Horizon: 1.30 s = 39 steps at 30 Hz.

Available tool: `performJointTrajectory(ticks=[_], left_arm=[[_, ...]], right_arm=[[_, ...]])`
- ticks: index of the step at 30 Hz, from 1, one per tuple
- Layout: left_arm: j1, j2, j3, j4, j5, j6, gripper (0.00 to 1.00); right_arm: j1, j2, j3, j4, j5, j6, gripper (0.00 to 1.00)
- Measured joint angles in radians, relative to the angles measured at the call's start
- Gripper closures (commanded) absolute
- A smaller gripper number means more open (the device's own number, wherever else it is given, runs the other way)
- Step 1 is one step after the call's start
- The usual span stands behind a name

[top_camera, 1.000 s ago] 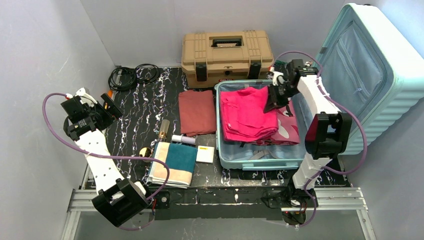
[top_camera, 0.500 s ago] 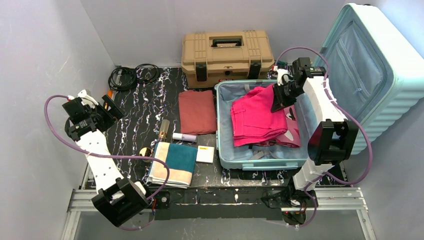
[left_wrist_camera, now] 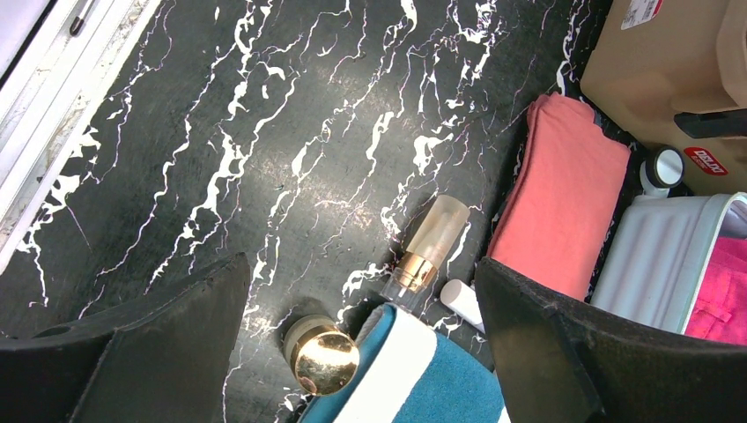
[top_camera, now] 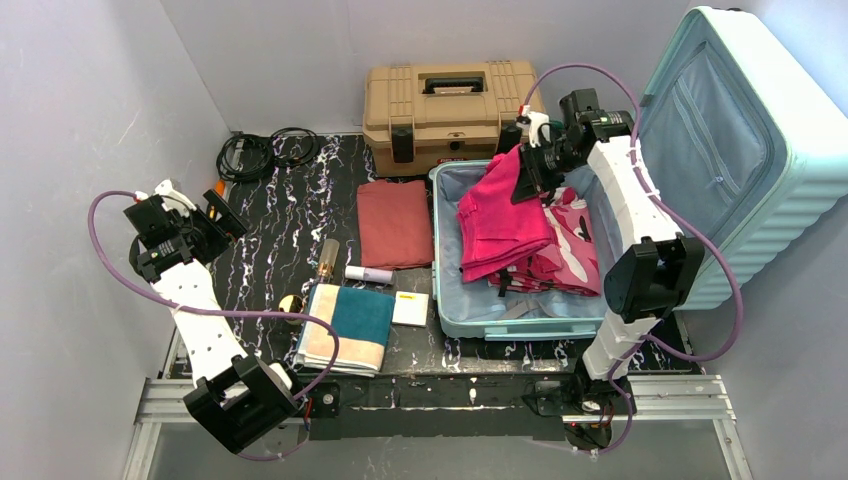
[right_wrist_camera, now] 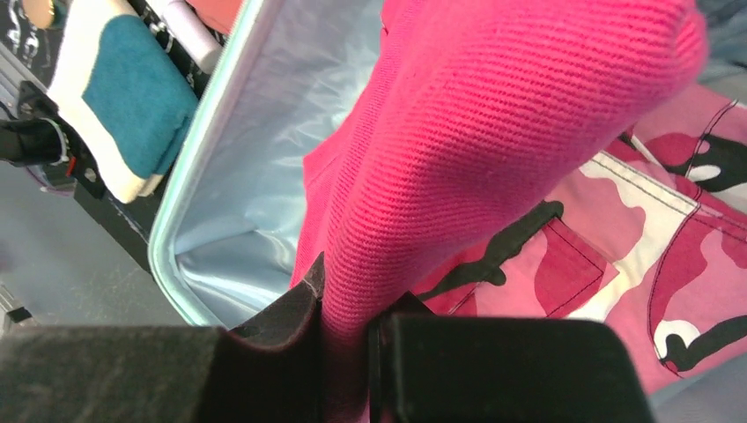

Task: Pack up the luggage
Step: Place the clothes in the luggage.

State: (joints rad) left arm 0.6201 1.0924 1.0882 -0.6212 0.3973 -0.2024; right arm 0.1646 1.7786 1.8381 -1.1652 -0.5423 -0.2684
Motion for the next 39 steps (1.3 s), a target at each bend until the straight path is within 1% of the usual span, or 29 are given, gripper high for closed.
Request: performJointTrajectory(ticks=[8, 14, 19, 24, 28, 39], left_arm=[[0.001, 0.0, -0.001, 0.006, 0.006, -0.003, 0.02], [0.002, 0.0, -0.001, 0.008, 0.007, -0.007, 0.02], [0.006, 0.0, -0.001, 0.008, 0.007, -0.007, 0.02], [0.007, 0.0, -0.001, 0.008, 0.007, -0.007, 0.02], [0.007, 0.0, -0.001, 0.008, 0.007, -0.007, 0.02], [0.014, 0.0, -0.001, 0.008, 0.007, -0.007, 0.02]], right_arm=[[0.061, 0.001, 0.135, -0.006, -0.007, 0.084, 0.99], [0.131, 0.001, 0.151, 0.011, -0.017, 0.124, 0.99], [0.129, 0.001, 0.15, 0.008, -0.03, 0.135, 0.99], [0.123, -0.011, 0.146, -0.009, 0.001, 0.125, 0.99], [0.108, -0.03, 0.144, -0.05, 0.024, 0.1, 0.99], [0.039, -0.034, 0.165, -0.143, 0.015, 0.016, 0.99]])
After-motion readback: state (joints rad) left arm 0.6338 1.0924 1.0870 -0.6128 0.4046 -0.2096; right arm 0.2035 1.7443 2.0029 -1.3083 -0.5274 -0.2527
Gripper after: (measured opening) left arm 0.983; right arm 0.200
